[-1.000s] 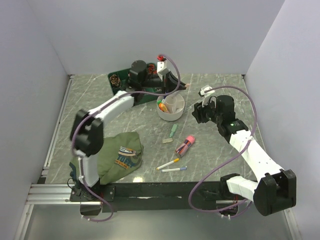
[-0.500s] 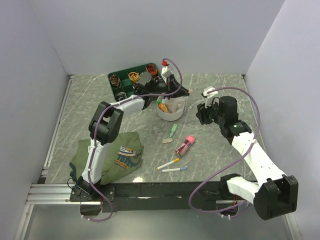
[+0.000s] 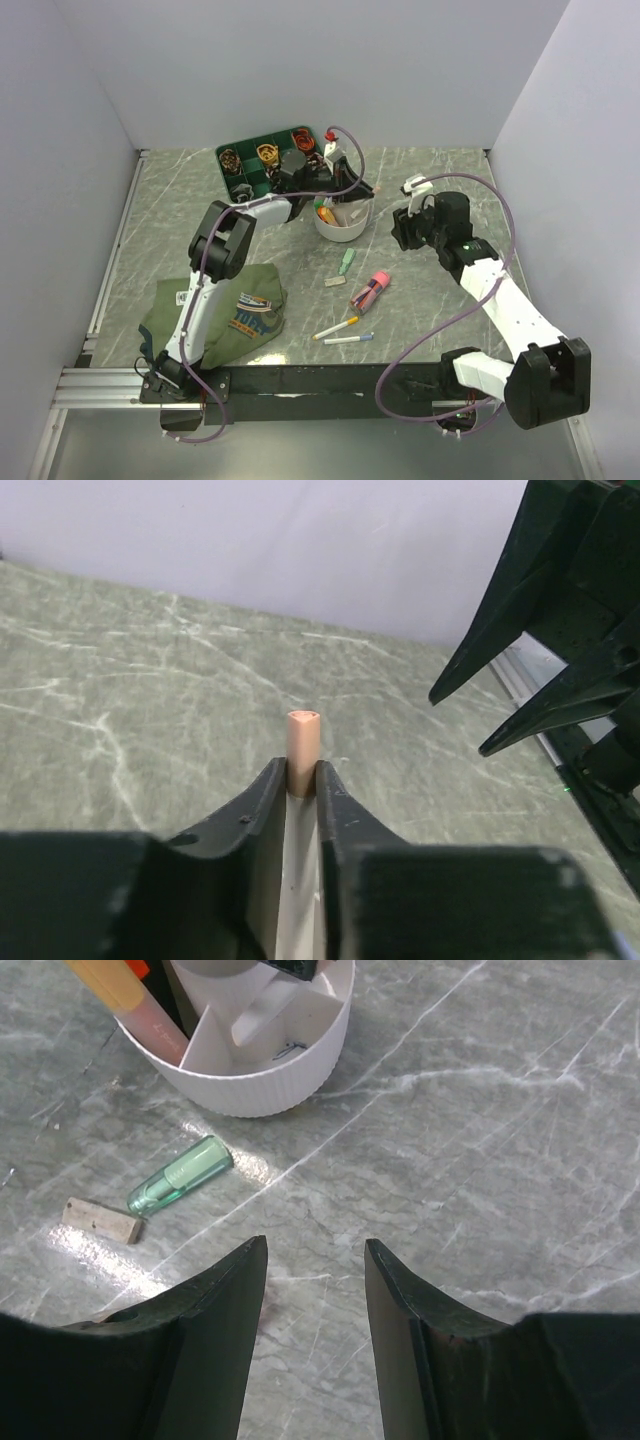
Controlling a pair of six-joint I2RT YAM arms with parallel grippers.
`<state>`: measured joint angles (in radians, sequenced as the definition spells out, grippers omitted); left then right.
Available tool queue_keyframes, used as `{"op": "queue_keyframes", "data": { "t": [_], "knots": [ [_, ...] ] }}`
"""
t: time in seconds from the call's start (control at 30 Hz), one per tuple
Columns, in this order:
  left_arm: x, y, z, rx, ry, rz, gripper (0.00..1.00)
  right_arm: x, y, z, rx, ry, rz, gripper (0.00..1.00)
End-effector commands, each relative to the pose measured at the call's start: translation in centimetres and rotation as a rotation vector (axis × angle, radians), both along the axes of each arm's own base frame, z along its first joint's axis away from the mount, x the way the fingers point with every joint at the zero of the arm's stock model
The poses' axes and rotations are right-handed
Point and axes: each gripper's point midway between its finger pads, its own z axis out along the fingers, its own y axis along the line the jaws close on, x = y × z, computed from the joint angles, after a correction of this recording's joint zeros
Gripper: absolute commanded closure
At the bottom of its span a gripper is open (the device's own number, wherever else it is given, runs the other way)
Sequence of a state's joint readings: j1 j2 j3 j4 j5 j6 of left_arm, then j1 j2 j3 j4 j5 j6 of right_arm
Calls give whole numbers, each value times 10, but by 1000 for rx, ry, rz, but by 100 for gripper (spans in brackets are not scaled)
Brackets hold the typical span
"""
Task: Sort the stationery into containers
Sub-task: Place the pen in the storage box, then pick up the pen from the center of the board.
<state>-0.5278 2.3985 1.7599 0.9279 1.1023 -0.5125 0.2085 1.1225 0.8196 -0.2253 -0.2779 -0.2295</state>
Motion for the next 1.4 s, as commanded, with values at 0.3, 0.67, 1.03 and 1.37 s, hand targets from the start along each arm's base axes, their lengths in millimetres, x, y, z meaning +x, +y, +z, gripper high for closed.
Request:
{"op": "queue_keyframes", "data": {
  "t": [0.3, 0.67, 1.03, 1.37],
  "knots": [
    [-11, 30, 51, 9, -230, 36, 42, 22, 4, 26, 14, -69, 12, 47],
    [-122, 108, 7, 570, -159, 201, 37, 5, -2, 20, 41, -64, -35, 45],
    [-228, 128, -123, 1041, 93, 163, 45, -8, -14, 31, 128, -54, -161, 25],
    [-250, 89, -142, 1092, 73, 78, 42, -19, -38, 40, 251, -46, -293, 19]
  ]
}}
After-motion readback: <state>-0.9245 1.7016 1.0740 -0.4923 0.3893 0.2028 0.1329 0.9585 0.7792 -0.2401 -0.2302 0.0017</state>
